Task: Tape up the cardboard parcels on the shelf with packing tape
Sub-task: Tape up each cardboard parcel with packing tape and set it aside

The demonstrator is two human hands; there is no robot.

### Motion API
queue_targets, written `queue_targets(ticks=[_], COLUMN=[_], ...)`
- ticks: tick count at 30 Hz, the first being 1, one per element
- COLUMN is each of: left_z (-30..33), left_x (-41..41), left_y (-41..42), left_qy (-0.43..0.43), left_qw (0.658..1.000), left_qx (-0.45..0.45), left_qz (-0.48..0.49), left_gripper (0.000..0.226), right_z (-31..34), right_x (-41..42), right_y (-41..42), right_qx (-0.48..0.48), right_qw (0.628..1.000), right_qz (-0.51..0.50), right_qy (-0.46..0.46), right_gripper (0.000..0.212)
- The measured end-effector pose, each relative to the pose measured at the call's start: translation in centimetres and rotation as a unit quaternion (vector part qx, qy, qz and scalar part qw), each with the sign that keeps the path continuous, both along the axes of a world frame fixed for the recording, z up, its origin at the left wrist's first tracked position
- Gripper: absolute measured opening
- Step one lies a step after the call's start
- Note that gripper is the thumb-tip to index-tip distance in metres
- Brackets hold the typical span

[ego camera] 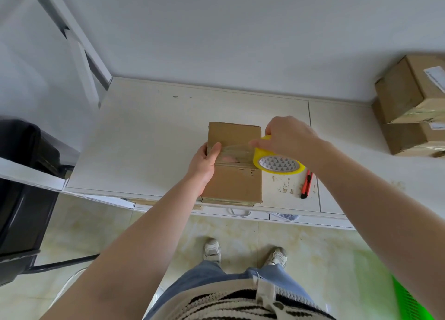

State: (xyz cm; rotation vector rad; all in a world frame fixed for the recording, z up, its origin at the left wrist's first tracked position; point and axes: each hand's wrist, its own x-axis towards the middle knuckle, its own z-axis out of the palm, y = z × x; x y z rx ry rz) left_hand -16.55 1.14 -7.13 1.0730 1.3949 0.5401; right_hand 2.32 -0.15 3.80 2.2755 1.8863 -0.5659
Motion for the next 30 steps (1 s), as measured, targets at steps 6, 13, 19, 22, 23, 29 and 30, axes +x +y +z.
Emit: queue_targets(ticks=[6, 13, 19, 22, 23, 29, 30], left_z=[-0.1, -0.4, -0.8, -0.7, -0.7, -0.3, -0.2], left_x=[0.1, 0.0, -0.2, -0.2, -0.2, -0.1, -0.1], left_y=[0.0, -0.1, 0.0, 0.0, 0.0, -0.2, -0.3], left_qy=[0.003, 0.003, 0.006, 0.01, 0.014, -0.017, -0.018], left_qw=[1.0, 0.999, 0.999, 0.999, 0.999, 0.999, 0.998], left_qx=[0.016, 0.029, 0.026, 0.031, 0.032, 0.038, 0.038], left_qz=[-0.006, -0.021, -0.037, -0.04, -0.038, -0.035, -0.04], left_gripper=[0.039, 0.045, 0.03, 0.044, 0.048, 0.066, 0.073], right_z=[0.0, -0.6, -0.3, 0.7, 1.2, 3.1, 3.2], right_x=[1.1, 2.0, 1.3, 0.7, 0.3, -1.9, -1.7], right_y=[-0.2, -1.4, -2.0, -2.2, -2.1, -1.2, -1.3], right_qx=[-0.014, 0.014, 0.027, 0.056, 0.075, 0.116, 0.11], right_qw=[0.999, 0.996, 0.998, 0.997, 0.995, 0.992, 0.993], right_qz=[0.004, -0.028, -0.04, -0.032, -0.026, 0.038, 0.035], right_qy=[0.031, 0.087, 0.047, 0.049, 0.058, 0.024, 0.023], right_gripper=[0.065, 0.049, 0.045, 0.045, 0.046, 0.043, 0.043])
